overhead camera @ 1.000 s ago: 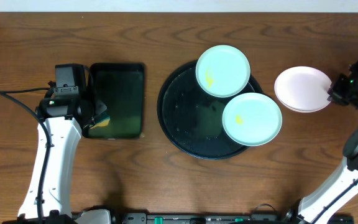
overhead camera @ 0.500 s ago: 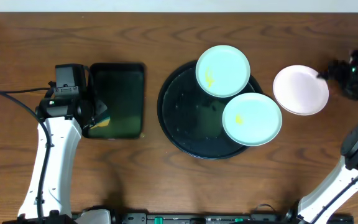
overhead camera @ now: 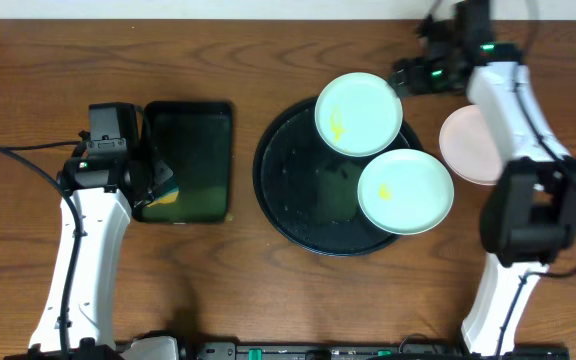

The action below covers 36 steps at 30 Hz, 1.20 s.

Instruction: Clean dirty plates on tray and stack at the side

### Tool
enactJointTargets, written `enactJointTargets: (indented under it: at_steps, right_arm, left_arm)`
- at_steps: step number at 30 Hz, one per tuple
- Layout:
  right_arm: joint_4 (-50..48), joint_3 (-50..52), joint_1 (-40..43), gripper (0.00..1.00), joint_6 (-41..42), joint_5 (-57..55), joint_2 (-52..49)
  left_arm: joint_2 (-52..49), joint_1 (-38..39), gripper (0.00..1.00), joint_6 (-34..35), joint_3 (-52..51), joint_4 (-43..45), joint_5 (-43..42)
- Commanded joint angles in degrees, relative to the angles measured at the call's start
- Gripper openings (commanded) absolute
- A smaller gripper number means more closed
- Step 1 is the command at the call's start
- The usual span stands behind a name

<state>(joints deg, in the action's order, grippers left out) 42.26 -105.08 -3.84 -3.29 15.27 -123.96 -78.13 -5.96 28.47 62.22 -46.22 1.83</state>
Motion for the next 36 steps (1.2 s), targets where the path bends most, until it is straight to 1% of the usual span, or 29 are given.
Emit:
enactJointTargets:
  at_steps: [1, 4, 6, 9, 10, 11, 13, 14, 17, 20, 25, 28, 31, 36]
  right_arm:
    - [-1.11, -0.13, -2.16, 0.8, -1.05, -8.76, -4.35]
    - [-2.12, -0.13, -3.78, 0.78, -1.07, -11.06, -5.7]
    - [-2.62, -0.13, -4.57, 0.72, -1.09, -12.09, -6.27]
    - [-2.84, -0.13, -5.07, 0.69, -1.18, -12.13, -6.84]
    - [-2.84, -0.13, -5.07, 0.66, -1.16, -12.13, -6.93]
    - [-2.82, -0.13, -5.05, 0.62, -1.11, -12.13, -6.97]
    - [-2.8, -0.13, -5.05, 0.48, -1.09, -12.11, -7.02]
    - [-2.8, -0.13, -5.05, 0.44, -1.09, -12.07, -7.02]
    - [-2.45, -0.13, -5.14, 0.2, -1.05, -12.0, -7.02]
    - [-1.29, -0.15, -5.29, 0.01, -0.98, -11.58, -6.99]
    - [1.16, -0.42, -6.01, 0.01, -0.98, -6.47, -6.25]
    - [2.49, -0.42, -7.1, 0.01, 0.72, -3.19, -4.9]
    - [4.04, -0.48, -8.22, 0.01, 2.03, -0.55, -3.23]
    - [8.24, -0.5, -10.75, 0.01, 3.23, 1.75, -1.9]
  left_arm:
    - [0.0, -0.31, 0.07, 0.04, 0.24, -0.17, 0.24]
    - [0.0, -0.31, 0.08, 0.04, 0.24, -0.15, 0.24]
    - [0.0, -0.31, 0.07, 0.07, 0.24, -0.07, 0.24]
    - [0.0, -0.31, 0.07, 0.07, 0.24, 0.02, 0.24]
    - [0.0, -0.31, 0.07, 0.07, 0.24, 0.02, 0.24]
    - [0.0, -0.31, 0.08, 0.07, 0.24, 0.0, 0.24]
    - [0.0, -0.31, 0.08, 0.07, 0.24, 0.0, 0.24]
    - [0.0, -0.31, 0.07, 0.07, 0.24, 0.02, 0.24]
    - [0.0, -0.31, 0.07, 0.07, 0.24, 0.02, 0.24]
    - [0.0, -0.31, 0.07, 0.07, 0.24, 0.17, 0.22]
    - [0.0, -0.28, 0.07, 0.07, 0.24, 0.24, 0.22]
    - [0.0, -0.28, 0.07, 0.02, 0.24, 0.28, -0.7]
    - [0.0, -0.28, 0.08, -2.4, 0.24, 1.14, -4.57]
    - [0.0, -0.07, 0.08, -6.08, 0.24, 2.58, -14.32]
